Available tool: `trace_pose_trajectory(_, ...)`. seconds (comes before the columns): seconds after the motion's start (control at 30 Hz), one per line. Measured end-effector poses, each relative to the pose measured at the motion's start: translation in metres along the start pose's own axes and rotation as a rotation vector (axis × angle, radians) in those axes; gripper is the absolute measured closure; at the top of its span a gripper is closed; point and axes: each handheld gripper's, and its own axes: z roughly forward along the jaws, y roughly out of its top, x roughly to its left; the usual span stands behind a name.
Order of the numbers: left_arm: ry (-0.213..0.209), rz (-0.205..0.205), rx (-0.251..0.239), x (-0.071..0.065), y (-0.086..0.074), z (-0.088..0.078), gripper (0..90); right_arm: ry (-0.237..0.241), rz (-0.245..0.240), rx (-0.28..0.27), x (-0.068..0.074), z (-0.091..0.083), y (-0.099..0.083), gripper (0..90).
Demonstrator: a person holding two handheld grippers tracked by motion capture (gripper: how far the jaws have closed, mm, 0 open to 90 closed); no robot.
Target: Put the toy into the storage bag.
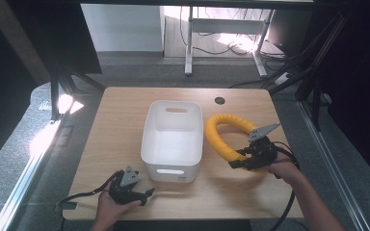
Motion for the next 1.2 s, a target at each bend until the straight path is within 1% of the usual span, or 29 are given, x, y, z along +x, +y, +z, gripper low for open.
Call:
trace_pose_trajectory(0.2,0.000,0.000,0.001,0.000,0.000,0.000,14.6,-0.007,0.012,-0.036,-0.001,-0.006,0.001,51.1)
trace_pose_trajectory(0.37,0.000,0.000,0.001,0.000,0.000,0.000,14.6,-0.022,0.014,-0.066,-0.003,-0.012,0.004,51.2)
trace_pose_trajectory(0.47,0.000,0.000,0.000,0.000,0.000,0.000,14.6,-0.024,0.020,-0.086,-0.004,-0.016,0.005,51.2)
trace_pose_trajectory(0.5,0.000,0.000,0.000,0.000,0.000,0.000,14.6,-0.024,0.028,-0.101,-0.004,-0.018,0.005,51.2)
trace_pose_trajectory(0.8,0.001,-0.001,0.000,0.000,0.000,0.000,14.5,-0.028,0.034,-0.141,-0.006,-0.023,0.007,51.2)
trace_pose_trajectory(1.2,0.002,0.000,0.000,0.000,0.000,0.000,14.5,-0.027,0.062,-0.235,-0.010,-0.035,0.010,51.3)
